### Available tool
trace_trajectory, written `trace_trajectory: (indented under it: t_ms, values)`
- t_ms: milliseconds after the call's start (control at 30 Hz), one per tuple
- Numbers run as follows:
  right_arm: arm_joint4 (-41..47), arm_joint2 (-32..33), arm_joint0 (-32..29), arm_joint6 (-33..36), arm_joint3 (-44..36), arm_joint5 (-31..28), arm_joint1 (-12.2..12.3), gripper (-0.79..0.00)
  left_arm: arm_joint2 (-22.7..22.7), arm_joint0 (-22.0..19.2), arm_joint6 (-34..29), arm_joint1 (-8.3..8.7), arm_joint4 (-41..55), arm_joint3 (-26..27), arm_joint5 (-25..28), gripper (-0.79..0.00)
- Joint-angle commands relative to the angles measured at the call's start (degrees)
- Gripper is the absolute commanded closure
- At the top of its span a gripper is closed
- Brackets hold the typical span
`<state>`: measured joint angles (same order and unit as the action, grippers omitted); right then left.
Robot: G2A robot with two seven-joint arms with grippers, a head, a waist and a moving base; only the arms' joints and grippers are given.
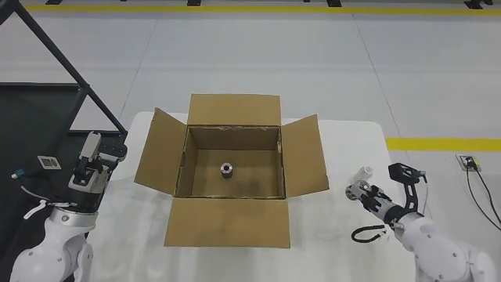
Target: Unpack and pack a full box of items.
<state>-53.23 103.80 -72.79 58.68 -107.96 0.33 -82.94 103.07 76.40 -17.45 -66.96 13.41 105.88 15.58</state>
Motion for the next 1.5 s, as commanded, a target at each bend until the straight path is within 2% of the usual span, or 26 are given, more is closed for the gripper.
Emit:
trace_trajectory:
  t_ms: [0,300,933,1467]
  values:
    - [-0.8,0.1,1.2,0.3,2.7,-0.8,0.4,0.0,0.0,0.0,0.0,0.0,0.0,0.0,0.0,-0.785]
    - [-3.4,-0.2,2.8,-0.2,8.0,-3.2,1.7,0.0,0.0,0.0,0.0,0.0,0.0,0.0,0.0,-0.785]
    - [-10.9,-4.5,2.4,-2.2,9.4,1.8,3.2,0.0,0.0,0.0,0.0,0.0,0.0,0.0,0.0,-0.785]
    - [-11.0,-6.1,3.7,-3.3,12.2,3.4,4.1,0.0,0.0,0.0,0.0,0.0,0.0,0.0,0.0,-0.785]
